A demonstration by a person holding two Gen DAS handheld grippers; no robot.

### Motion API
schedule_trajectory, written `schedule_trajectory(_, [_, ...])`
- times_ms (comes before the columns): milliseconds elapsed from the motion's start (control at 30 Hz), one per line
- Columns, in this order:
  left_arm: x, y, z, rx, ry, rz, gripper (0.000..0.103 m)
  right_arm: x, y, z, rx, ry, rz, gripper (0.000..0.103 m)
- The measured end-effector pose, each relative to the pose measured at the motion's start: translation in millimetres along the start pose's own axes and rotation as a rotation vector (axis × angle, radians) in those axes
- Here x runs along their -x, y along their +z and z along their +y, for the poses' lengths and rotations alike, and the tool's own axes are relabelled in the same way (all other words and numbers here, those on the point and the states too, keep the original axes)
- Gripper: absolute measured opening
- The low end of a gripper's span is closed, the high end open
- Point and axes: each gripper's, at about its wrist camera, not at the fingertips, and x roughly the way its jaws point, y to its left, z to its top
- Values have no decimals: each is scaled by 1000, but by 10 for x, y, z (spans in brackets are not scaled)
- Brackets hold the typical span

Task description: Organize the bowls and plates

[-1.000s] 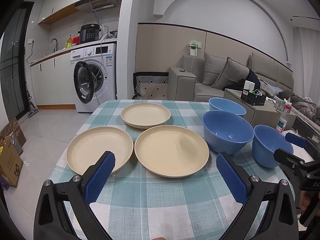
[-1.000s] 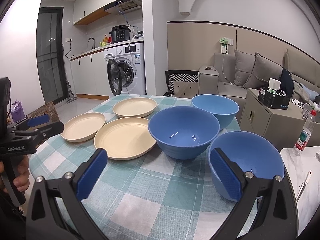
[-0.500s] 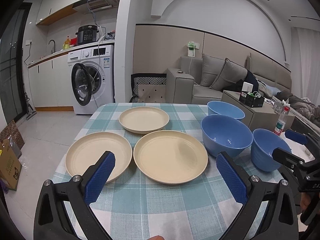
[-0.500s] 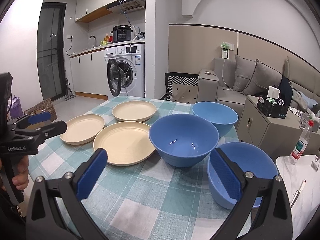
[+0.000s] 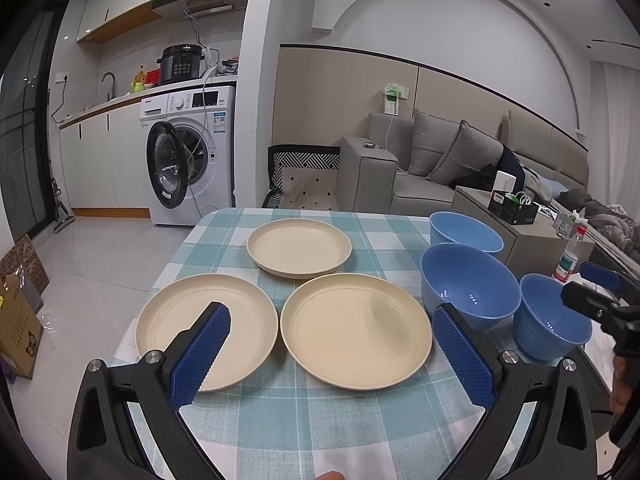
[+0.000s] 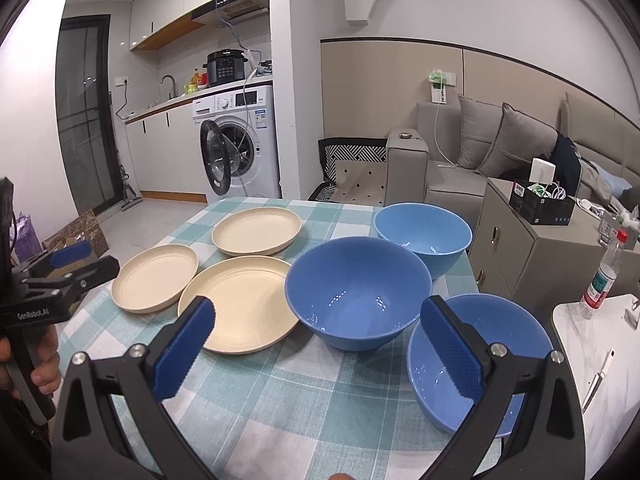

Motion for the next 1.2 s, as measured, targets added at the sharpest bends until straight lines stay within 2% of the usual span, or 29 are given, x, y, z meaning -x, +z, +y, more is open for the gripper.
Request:
schedule_trajectory(400, [-344,263,253,9,40,36,103,-204,377,-20,-20,19,6,103])
schedule_trajectory(633, [-545,469,444,7,77,33,103,-451,598,16,-56,118,47,103])
schedule_trajectory(767, [-640,574,520,6,83,25,103,-530,719,103,-10,91,17,103])
schedule_trajectory(1200, [-1085,829,826,47,94,74,103,-1018,1088,364,18,98,55,103])
